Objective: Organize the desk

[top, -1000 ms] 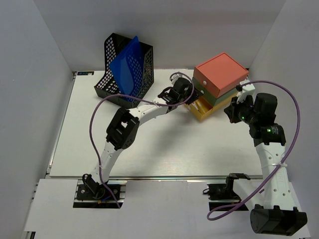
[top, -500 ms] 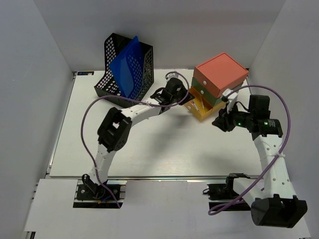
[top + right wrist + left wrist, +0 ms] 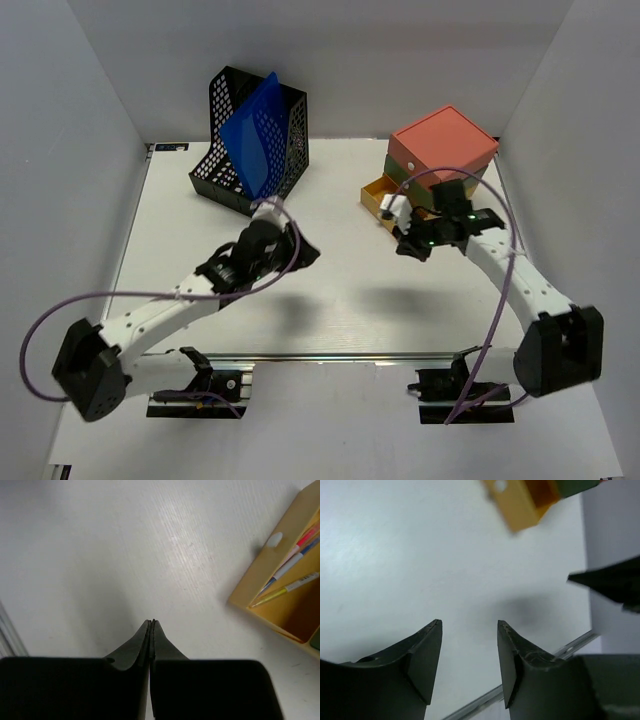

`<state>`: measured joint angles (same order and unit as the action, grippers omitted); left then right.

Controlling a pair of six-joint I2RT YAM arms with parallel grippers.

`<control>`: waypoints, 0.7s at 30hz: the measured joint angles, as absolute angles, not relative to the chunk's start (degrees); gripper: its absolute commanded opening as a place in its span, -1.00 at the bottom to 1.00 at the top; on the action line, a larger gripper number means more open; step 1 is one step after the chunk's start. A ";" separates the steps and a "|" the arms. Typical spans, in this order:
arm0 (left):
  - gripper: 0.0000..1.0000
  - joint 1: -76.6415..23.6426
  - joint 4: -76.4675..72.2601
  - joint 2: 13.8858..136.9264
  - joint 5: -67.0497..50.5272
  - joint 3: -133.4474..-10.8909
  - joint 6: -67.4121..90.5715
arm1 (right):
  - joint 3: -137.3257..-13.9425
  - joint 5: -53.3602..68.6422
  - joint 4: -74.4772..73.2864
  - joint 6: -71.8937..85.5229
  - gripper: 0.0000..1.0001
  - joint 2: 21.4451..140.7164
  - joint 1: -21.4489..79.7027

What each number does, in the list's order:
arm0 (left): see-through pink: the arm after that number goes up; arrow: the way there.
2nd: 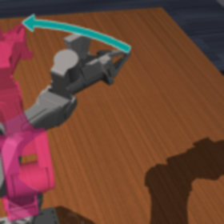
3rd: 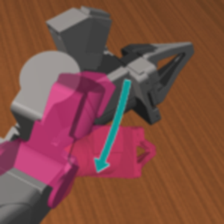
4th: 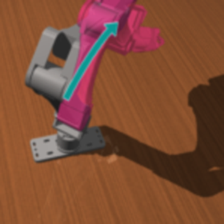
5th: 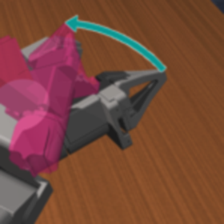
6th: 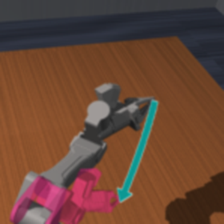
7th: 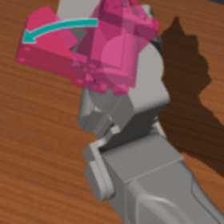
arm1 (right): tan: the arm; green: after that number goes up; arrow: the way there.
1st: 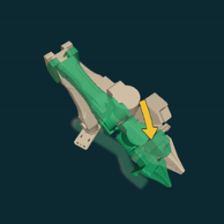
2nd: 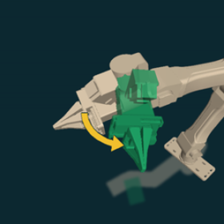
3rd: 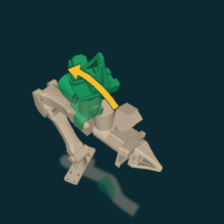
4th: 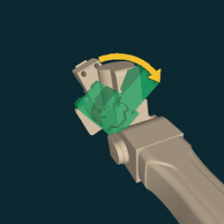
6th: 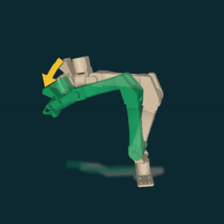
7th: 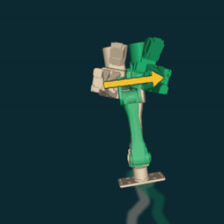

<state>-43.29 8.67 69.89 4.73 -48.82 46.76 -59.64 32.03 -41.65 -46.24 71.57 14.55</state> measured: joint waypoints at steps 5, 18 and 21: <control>0.22 -43.40 15.53 59.42 7.11 -38.65 49.36 | -63.66 15.75 -35.75 -40.73 -1.00 82.52 24.47; 0.24 -43.99 23.57 45.74 9.87 -34.24 54.85 | -67.81 -18.06 -20.32 -34.65 -1.00 98.76 32.16; 0.25 -43.99 23.99 46.06 9.34 -33.01 55.66 | -67.72 -22.13 -18.11 -34.44 -1.00 101.58 32.58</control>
